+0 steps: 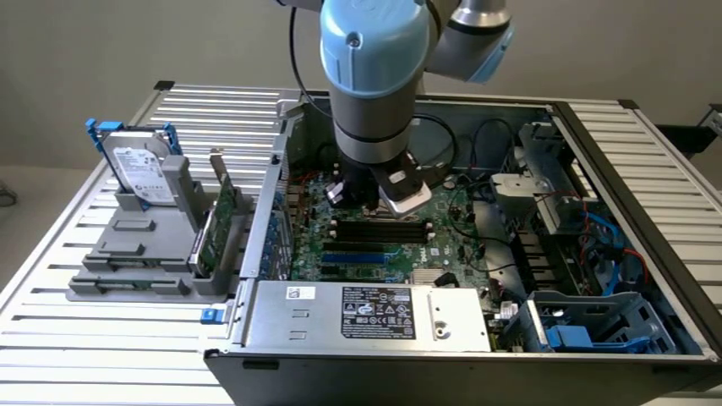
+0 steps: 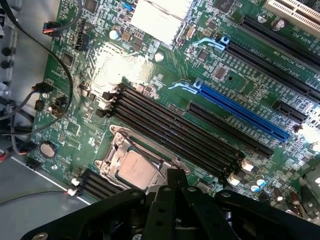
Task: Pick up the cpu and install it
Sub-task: 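Install the first cpu locking lever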
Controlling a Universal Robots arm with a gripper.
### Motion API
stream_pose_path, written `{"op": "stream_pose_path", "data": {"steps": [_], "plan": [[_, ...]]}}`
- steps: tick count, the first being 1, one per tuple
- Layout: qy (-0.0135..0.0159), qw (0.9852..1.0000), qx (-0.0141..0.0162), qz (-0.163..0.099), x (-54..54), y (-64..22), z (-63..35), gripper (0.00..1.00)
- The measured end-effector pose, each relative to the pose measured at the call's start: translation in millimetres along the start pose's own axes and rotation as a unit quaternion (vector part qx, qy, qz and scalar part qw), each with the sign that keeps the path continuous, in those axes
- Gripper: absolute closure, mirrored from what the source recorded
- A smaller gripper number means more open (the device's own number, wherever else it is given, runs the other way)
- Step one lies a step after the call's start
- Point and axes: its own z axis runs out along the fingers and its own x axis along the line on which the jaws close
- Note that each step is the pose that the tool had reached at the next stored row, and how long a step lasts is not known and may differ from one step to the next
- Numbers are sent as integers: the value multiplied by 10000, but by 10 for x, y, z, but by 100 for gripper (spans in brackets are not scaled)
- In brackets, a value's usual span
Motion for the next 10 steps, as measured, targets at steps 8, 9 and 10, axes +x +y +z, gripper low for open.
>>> {"op": "stream_pose_path", "data": {"steps": [8,9,10], "plan": [[6,10000,10,1,-50,4,113,89],[5,10000,10,1,-50,3,122,89],[5,10000,9,2,-49,-3,128,89]]}}
